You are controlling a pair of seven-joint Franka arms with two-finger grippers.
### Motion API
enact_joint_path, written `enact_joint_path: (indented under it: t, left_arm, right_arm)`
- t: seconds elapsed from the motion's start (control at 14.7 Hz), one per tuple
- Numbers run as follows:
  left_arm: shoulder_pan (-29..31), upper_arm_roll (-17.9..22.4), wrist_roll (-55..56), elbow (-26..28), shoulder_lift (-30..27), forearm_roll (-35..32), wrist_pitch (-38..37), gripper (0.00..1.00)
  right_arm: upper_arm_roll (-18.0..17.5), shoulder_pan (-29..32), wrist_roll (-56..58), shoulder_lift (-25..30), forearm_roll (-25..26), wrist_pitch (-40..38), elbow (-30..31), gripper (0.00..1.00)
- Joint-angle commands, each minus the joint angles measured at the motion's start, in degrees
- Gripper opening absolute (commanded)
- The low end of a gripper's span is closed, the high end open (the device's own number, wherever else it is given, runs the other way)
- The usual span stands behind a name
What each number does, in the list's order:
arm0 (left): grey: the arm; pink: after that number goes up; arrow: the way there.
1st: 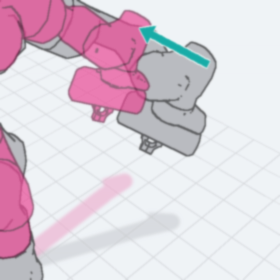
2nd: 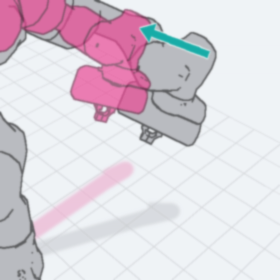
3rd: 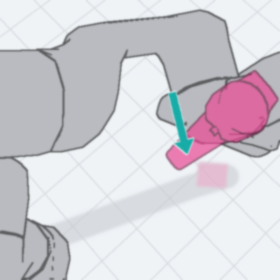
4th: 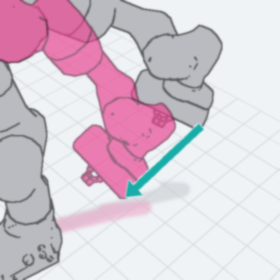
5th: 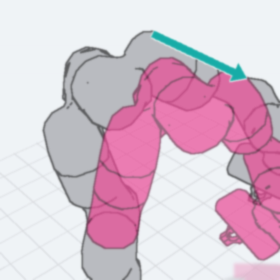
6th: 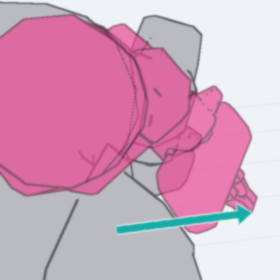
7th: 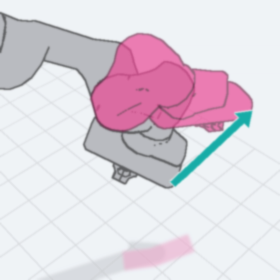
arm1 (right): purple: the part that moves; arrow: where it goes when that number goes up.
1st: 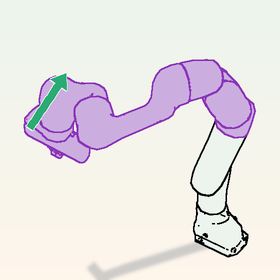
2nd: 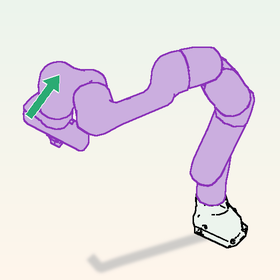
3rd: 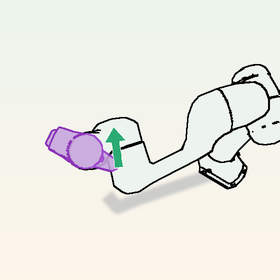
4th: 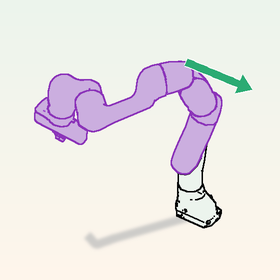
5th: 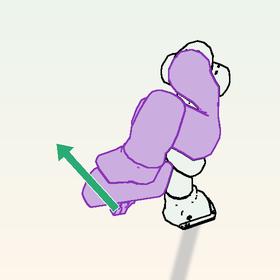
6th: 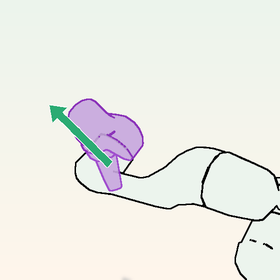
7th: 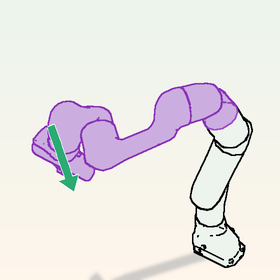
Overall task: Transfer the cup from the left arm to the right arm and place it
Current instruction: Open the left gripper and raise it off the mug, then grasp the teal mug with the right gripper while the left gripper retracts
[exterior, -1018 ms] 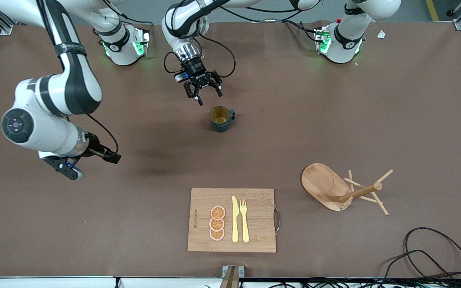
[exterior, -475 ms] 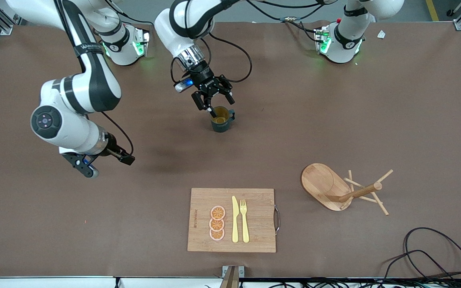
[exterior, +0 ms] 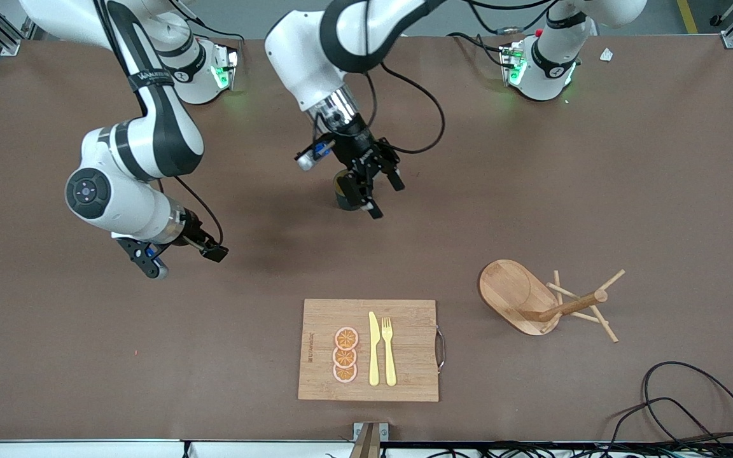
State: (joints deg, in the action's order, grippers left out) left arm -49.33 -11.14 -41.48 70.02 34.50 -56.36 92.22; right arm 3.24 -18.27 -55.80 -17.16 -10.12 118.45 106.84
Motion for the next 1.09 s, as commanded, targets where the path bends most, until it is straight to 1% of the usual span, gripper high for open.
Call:
enact_joint_path:
  t: [0.0,0.2,0.34,0.61,0.81,0.95,1.02]
  left_arm:
    - [4.58,-0.46,-0.01,2.58,-3.65,3.69,3.92,1.00]
    - [10.29,-0.46,0.08,2.58,-5.93,9.14,6.21,1.00]
    - [15.21,-0.46,0.17,2.58,-7.51,14.85,8.14,1.00]
    - [25.05,-0.46,0.52,2.40,-10.33,27.06,9.73,1.00]
    - [30.77,-0.37,0.87,2.40,-12.17,34.54,9.56,1.00]
    - [35.08,-0.28,2.01,2.75,-13.84,40.16,8.69,1.00]
    - [36.92,-0.28,3.84,2.75,-14.46,41.93,7.81,1.00]
  right_arm:
    - [0.36,-5.17,-8.94,0.98,-0.96,3.62,3.89,1.00]
    - [0.36,-13.69,-26.49,0.90,-0.96,7.57,6.09,1.00]
    - [0.45,-17.57,-36.01,0.72,-0.87,8.55,6.19,1.00]
    - [0.45,-23.90,-47.10,0.81,-0.78,8.37,6.45,1.00]
    - [0.54,-27.25,-51.68,0.81,-0.69,8.81,7.24,1.00]
    - [0.54,-29.53,-55.01,0.63,-0.60,10.47,8.29,1.00]
    - [0.54,-30.41,-56.34,0.63,-0.52,12.05,9.25,1.00]
